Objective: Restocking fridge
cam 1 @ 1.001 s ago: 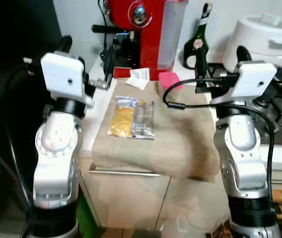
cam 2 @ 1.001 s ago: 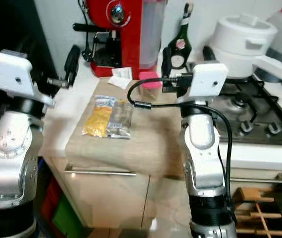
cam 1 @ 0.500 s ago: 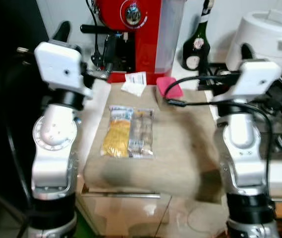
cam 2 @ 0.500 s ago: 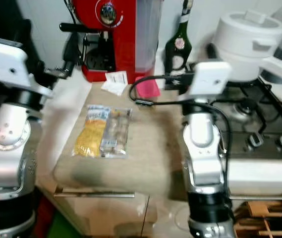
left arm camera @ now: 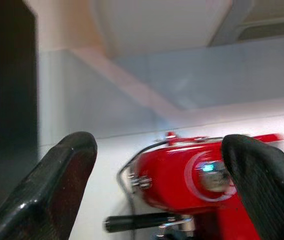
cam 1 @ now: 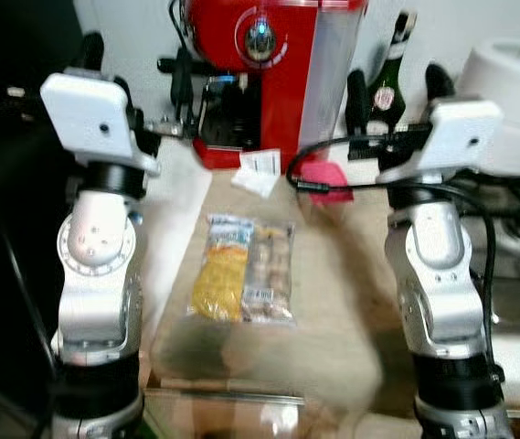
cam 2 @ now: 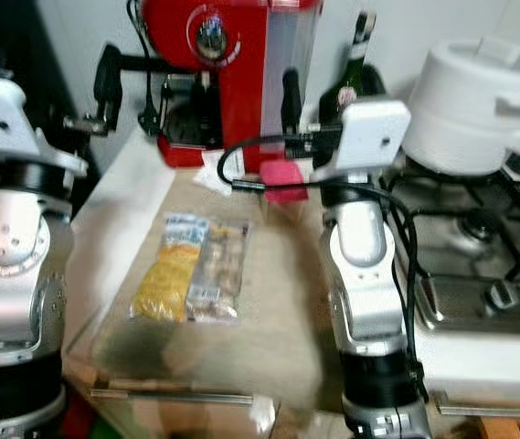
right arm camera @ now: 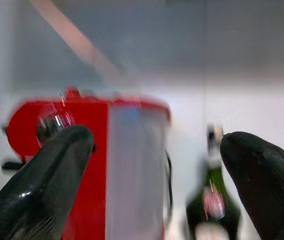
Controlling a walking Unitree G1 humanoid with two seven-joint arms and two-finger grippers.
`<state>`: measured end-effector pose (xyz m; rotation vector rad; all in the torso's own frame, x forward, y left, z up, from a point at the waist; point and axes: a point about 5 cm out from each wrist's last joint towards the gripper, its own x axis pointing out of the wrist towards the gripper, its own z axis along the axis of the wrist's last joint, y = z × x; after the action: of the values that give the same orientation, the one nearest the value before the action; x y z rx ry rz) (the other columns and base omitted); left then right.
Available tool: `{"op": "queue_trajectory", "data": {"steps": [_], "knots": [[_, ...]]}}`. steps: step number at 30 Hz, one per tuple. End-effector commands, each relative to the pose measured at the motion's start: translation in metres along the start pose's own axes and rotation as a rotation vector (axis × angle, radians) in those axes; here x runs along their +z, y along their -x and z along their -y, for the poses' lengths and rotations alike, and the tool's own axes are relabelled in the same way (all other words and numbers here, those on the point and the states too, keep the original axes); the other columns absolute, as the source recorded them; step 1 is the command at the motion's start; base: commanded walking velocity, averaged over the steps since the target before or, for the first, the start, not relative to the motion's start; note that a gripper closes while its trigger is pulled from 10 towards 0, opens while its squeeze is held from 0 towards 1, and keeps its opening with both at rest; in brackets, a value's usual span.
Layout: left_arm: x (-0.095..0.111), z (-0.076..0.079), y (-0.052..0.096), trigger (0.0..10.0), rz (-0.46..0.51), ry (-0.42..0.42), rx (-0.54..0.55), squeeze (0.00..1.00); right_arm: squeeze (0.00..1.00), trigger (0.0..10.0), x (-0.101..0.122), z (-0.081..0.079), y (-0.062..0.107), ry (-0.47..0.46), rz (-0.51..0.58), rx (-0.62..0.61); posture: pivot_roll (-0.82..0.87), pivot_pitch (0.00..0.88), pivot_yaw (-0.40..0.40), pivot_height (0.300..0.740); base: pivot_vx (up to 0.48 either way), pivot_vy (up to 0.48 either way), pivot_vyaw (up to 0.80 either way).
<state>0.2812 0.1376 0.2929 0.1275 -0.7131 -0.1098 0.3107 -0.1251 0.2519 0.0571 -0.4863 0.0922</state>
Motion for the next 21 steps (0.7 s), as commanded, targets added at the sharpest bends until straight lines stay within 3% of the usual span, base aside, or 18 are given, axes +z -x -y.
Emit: {"op": "queue_trajectory", "data": {"steps": [1,8,12,18,20,21], "knots": [[-0.002,0.000,0.000,10.0,-0.012,0.004,-0.010,0.00,0.00,10.0,-0.010,-0.003,-0.001,-0.026,-0.075,0.013,-0.06,0.000,0.026,0.740,0.000,0.000,0.00],[-0.006,-0.001,0.002,10.0,-0.048,0.003,-0.023,0.00,0.00,10.0,-0.051,-0.027,-0.009,-0.140,-0.308,0.072,-0.04,0.000,0.042,0.740,0.000,0.000,0.00],[-0.005,-0.002,0.003,10.0,-0.053,0.003,-0.026,0.00,0.00,10.0,-0.067,-0.034,-0.014,-0.132,-0.429,0.072,-0.03,0.000,0.038,0.740,0.000,0.000,0.00],[-0.006,-0.004,0.005,10.0,-0.065,-0.006,-0.027,0.00,0.00,10.0,-0.068,-0.038,-0.022,-0.085,-0.409,0.079,-0.01,0.000,0.028,0.740,0.000,0.000,0.00],[-0.009,-0.003,0.007,10.0,-0.090,-0.042,-0.041,0.00,0.00,10.0,-0.056,-0.034,-0.024,-0.023,-0.331,0.074,0.00,0.000,0.021,0.740,0.000,0.000,0.00],[-0.012,-0.003,0.014,10.0,-0.127,-0.046,-0.060,0.00,0.00,10.0,-0.037,-0.026,-0.021,0.029,-0.217,0.063,0.00,0.000,0.017,0.740,0.000,0.000,0.00]]}}
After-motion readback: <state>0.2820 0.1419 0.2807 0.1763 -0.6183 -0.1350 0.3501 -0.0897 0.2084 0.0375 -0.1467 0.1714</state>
